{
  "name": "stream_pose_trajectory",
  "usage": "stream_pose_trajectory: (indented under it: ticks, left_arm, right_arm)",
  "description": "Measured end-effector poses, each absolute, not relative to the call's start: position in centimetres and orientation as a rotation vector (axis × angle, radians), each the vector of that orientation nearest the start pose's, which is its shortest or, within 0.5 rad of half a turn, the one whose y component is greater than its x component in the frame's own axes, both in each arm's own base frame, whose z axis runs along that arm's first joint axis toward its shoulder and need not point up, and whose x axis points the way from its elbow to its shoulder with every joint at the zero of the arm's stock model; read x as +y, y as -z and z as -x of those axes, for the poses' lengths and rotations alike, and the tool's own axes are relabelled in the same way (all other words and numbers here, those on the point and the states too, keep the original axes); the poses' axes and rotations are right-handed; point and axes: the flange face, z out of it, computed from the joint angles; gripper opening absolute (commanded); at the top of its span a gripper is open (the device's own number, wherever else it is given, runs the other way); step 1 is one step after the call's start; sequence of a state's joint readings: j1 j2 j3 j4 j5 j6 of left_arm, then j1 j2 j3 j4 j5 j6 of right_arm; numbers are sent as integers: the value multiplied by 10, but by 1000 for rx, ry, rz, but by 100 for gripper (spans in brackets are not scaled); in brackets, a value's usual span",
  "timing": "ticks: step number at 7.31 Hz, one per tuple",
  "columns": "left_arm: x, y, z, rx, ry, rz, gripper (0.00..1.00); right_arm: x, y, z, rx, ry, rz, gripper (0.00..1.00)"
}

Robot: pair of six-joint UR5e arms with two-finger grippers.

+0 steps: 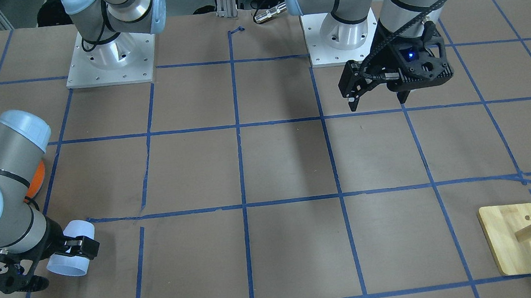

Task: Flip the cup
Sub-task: 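Lower the right gripper and grasp the white cup by its base, then lift the cup and carry it toward the table center, rotating the wrist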

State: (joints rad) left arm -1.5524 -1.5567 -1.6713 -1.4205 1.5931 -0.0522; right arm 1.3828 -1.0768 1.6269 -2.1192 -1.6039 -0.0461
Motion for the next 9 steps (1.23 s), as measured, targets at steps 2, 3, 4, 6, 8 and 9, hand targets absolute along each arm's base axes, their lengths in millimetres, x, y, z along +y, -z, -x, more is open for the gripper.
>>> stream_pose_trajectory:
  ticks: [2, 3, 4, 6, 8, 9]
  left_arm:
    - [-494, -459, 121, 3114, 95, 114, 100]
    - [-495, -458, 120, 3110, 93, 116, 100]
    - [-495, -459, 119, 3107, 93, 119, 100]
    - [-493, -462, 118, 3104, 97, 123, 100]
    - [-492, -462, 119, 3107, 92, 120, 100]
    - [-492, -461, 119, 3108, 88, 118, 100]
  right_arm:
    - [-645, -220, -5, 3167, 2, -207, 100]
    - [-642, -212, -1, 3167, 4, -194, 100]
    - [-638, -203, 2, 3167, -5, -186, 100]
    - [-634, -190, 3, 3166, -27, -156, 97]
    - [-637, -189, 4, 3173, 12, -101, 97]
    - [-639, -191, 4, 3174, 37, -60, 97]
